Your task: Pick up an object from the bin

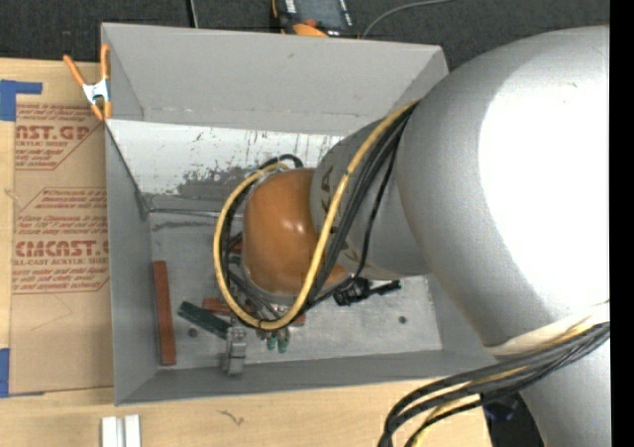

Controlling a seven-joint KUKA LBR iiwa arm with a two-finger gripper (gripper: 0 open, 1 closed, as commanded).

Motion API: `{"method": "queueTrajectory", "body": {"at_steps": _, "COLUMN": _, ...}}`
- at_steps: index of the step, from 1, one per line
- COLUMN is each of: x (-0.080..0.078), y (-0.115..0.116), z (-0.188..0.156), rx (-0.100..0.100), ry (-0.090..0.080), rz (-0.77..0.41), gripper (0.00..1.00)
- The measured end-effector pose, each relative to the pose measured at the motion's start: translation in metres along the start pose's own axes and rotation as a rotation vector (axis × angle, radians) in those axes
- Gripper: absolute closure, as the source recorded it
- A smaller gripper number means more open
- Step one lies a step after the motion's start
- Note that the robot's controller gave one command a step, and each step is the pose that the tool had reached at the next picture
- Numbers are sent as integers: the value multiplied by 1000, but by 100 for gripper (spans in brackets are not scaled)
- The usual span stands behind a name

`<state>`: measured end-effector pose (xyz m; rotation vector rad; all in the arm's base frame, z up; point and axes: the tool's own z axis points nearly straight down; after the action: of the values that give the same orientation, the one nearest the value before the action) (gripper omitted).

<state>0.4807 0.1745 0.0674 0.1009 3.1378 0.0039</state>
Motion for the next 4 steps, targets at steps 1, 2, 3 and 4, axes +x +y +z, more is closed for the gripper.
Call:
{"method": "queueTrajectory", "body": {"at_steps": 1, "x": -9, "y": -7, "z": -33, "rx": 1, "ry": 0, "rz": 101, "gripper": 0}}
{"method": "queueTrajectory", "body": {"at_steps": 2, "x": -3, "y": -28, "z": -37, "rx": 3, "ry": 3, "rz": 270, "gripper": 0}}
{"method": "queueTrajectory", "body": {"at_steps": 3, "x": 1, "y": -16, "z": 0, "rx": 3, "ry": 4, "rz": 300, "gripper": 0}}
{"method": "queueTrajectory", "body": {"at_steps": 4, "x": 1, "y": -15, "z": 0, "rx": 1, "ry": 1, "rz": 300, "gripper": 0}}
